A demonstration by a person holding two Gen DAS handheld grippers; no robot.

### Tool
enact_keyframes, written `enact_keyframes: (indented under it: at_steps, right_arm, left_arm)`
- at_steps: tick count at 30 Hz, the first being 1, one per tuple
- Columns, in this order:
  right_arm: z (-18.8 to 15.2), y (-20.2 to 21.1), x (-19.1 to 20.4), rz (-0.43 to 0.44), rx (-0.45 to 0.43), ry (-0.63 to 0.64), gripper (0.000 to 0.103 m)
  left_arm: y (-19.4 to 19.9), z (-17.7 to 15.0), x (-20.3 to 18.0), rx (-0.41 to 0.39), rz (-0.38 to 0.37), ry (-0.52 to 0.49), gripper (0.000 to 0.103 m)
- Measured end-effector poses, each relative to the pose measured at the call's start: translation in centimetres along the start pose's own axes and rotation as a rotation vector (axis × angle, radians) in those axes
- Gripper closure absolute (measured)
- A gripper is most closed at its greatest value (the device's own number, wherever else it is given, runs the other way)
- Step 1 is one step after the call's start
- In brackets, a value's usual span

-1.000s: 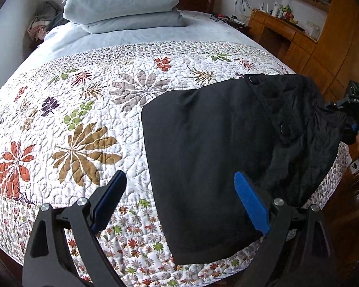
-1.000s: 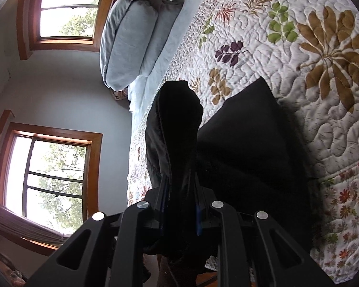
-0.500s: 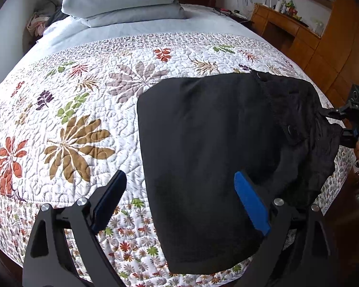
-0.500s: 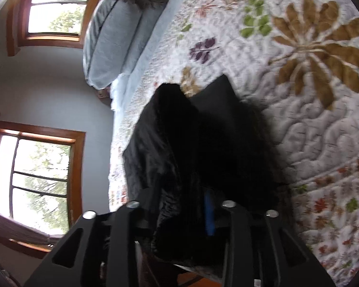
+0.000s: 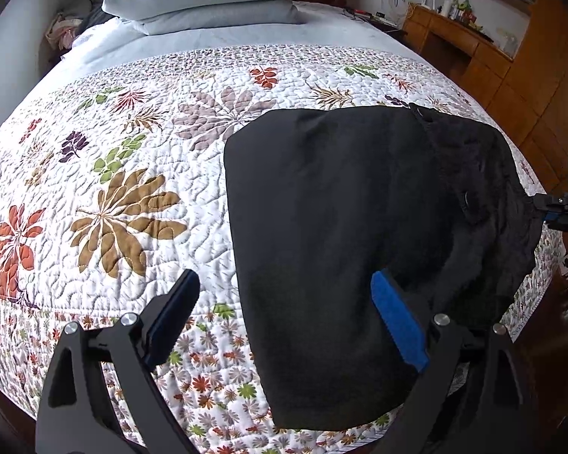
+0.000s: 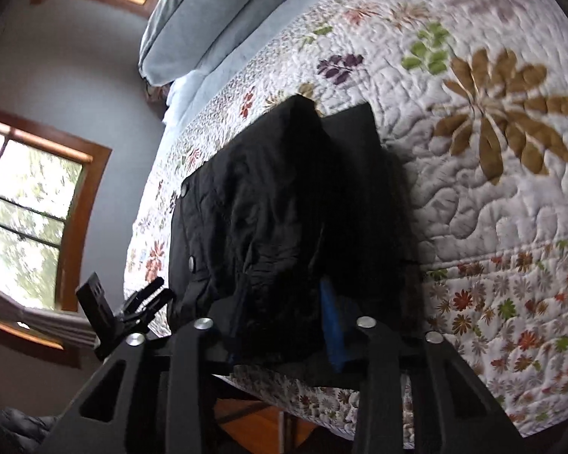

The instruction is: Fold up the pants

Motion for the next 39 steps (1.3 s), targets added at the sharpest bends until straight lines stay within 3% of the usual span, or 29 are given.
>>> enact_keyframes:
  at_steps: [6, 22, 24, 29, 37, 39]
  right_arm:
    - [-1.0, 1.0, 0.8, -0.009, -0.016, 0.028, 0.074]
    - [-2.2, -0.2, -1.9, -0.006, -0.012, -0.050, 0.074]
    - [-2.3, -0.2, -2.2, 0.012, -0.010, -0.061, 0.072]
    - [-3.1, 0.7, -1.9, 0.041, -0.009, -0.069, 0.040]
    - [-3.7, -0.3, -1.1, 0.036, 0.027, -0.067, 0.037]
    - [-3.7, -0.7, -1.2, 0.045, 0.026, -0.078, 0.047]
  left_arm:
    - [-0.1, -0.1, 0.1, 0.008, -0.004, -0.002, 0.011]
    - [-0.5, -0.2, 0.0, 0.021, -0.011, -0.001, 0.010]
    - [-0.5, -0.2, 0.0, 0.022, -0.011, 0.000, 0.010]
    - [0.0, -0.2, 0.2, 0.017, 0.001, -0.005, 0.010]
    - [0.3, -0.4, 0.4, 0.019, 0.001, 0.010, 0.010]
    - [0.6, -0.4, 0.3, 0.014, 0.002, 0.009, 0.010]
Point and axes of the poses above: each gripper's, at about its wrist camera, not at the fingertips, and y roughly against the way its jaws point, x to its left, z to its top, the point moved 5 cm from there along -y, roughly the way its jaws point, and after that the axes turned 7 degrees about x, right-handed, at the moved point
